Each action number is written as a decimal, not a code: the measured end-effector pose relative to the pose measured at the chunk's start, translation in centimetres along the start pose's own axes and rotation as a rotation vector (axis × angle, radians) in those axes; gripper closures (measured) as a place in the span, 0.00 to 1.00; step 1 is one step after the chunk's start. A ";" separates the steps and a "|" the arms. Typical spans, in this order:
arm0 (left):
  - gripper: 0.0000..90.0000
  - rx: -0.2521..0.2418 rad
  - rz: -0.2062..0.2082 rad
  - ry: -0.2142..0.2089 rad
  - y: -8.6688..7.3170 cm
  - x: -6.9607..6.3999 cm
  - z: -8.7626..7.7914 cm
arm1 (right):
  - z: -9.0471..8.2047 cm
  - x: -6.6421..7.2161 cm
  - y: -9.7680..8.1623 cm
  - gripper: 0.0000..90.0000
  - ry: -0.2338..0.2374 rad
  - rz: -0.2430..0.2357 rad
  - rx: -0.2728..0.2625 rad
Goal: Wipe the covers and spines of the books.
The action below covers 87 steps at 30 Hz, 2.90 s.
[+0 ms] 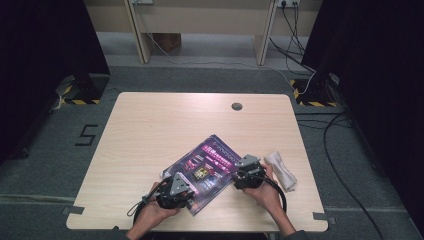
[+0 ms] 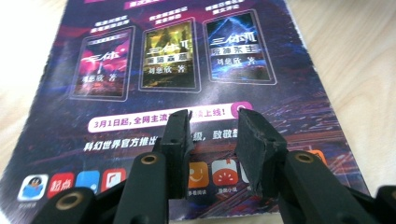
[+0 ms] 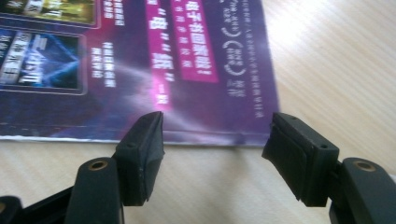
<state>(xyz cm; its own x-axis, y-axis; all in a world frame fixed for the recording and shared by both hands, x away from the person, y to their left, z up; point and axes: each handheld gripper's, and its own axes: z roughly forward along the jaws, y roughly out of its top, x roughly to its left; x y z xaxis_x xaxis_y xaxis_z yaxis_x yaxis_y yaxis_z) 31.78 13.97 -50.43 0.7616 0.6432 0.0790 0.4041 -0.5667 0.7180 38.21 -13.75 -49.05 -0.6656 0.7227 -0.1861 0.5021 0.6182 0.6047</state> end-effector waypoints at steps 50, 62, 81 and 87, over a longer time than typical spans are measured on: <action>0.36 0.041 -0.208 -0.088 -2.7 3.2 -2.0 | -0.2 -0.1 -1.7 0.34 0.199 0.221 -0.056; 0.36 0.050 -0.153 -0.104 -2.6 0.9 -2.1 | 0.5 0.6 -1.3 0.32 0.208 0.199 -0.050; 0.37 0.034 -0.097 -0.153 -2.0 -1.6 -1.7 | 1.5 -0.7 -0.6 0.33 0.155 0.226 -0.065; 0.37 0.032 -0.073 -0.151 -1.9 -1.7 -1.8 | 0.7 -1.1 -0.5 0.34 0.140 0.218 -0.092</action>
<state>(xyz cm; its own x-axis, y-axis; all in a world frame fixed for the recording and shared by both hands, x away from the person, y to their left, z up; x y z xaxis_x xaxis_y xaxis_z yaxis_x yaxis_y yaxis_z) 28.78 14.85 -50.75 0.7962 0.5999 -0.0789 0.4751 -0.5390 0.6956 39.06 -14.67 -49.69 -0.6204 0.7819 0.0610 0.5940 0.4178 0.6874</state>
